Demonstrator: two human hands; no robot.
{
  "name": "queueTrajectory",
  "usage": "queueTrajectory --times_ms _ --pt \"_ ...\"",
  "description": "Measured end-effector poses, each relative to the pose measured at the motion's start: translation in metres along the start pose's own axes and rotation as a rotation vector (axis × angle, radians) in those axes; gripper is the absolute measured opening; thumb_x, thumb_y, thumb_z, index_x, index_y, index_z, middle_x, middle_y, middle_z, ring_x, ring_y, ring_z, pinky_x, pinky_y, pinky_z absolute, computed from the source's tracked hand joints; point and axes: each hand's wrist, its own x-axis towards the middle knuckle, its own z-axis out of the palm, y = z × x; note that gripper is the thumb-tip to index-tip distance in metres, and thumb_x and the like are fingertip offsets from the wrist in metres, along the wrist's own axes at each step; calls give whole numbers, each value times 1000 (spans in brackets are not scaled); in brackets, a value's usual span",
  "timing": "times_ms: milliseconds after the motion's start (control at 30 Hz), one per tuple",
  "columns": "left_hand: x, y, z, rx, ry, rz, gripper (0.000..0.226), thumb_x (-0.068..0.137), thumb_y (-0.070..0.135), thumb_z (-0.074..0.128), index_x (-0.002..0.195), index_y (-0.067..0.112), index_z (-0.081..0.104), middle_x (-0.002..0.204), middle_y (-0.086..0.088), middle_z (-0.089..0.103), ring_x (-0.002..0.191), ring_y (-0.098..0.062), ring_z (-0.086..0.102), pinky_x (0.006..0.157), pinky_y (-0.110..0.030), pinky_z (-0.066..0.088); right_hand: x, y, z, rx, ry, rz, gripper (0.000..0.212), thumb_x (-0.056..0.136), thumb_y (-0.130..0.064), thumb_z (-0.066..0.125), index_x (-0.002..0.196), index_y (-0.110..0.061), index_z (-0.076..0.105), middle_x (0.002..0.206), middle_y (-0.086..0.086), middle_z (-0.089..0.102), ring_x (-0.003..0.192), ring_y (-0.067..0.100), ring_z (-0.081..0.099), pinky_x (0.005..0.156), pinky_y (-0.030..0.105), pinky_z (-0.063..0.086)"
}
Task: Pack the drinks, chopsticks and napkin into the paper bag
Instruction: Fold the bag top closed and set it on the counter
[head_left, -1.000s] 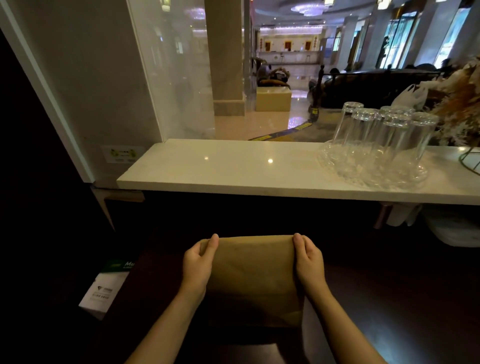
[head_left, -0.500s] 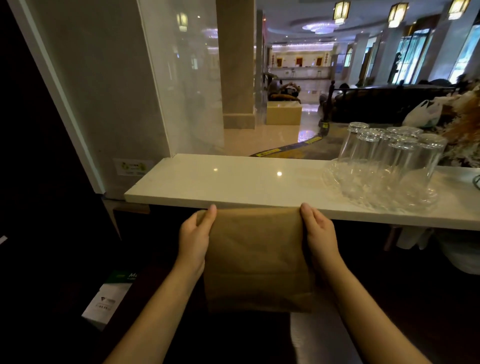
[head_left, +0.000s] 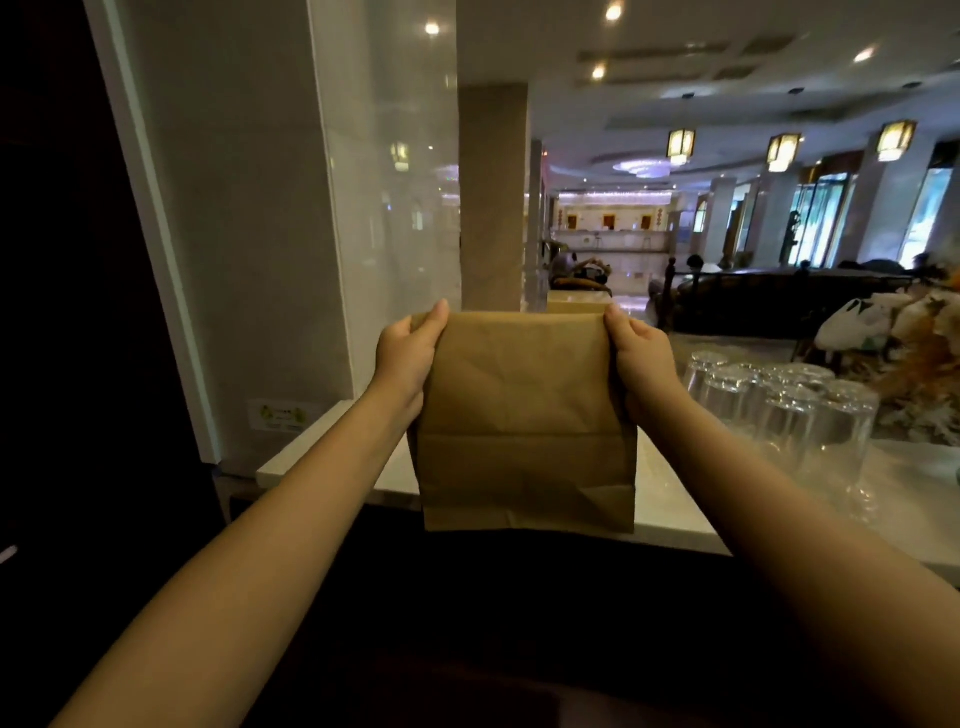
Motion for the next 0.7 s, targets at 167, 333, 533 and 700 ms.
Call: queueTrajectory --times_ms 167,333,533,700 --pt "46 0 14 7 -44 2 29 88 41 54 82 14 63 84 -6 63 87 -24 62 78 -36 51 38 7 10 -8 49 4 62 94 -42 43 111 17 50 96 42 51 85 22 49 81 52 48" --pt "92 -26 24 23 -77 -33 36 87 40 55 91 6 65 95 -15 65 95 -30 63 87 -42 51 77 37 18 -22 83 47 51 93 -44 44 85 4 58 72 14 47 74 25 47 67 38 40" --pt "138 -69 30 37 -147 -88 33 88 41 53 83 11 65 86 -7 65 85 -22 63 78 -34 51 106 78 31 -91 135 54 43 94 -39 45 75 -4 62 58 4 49 55 14 47 54 28 39" --pt "160 -99 32 55 -184 -121 36 89 43 50 90 10 65 90 -8 66 87 -21 63 80 -34 51 120 101 36 -118 167 68 44 95 -38 44 88 -1 68 84 31 62 78 43 60 73 48 52"
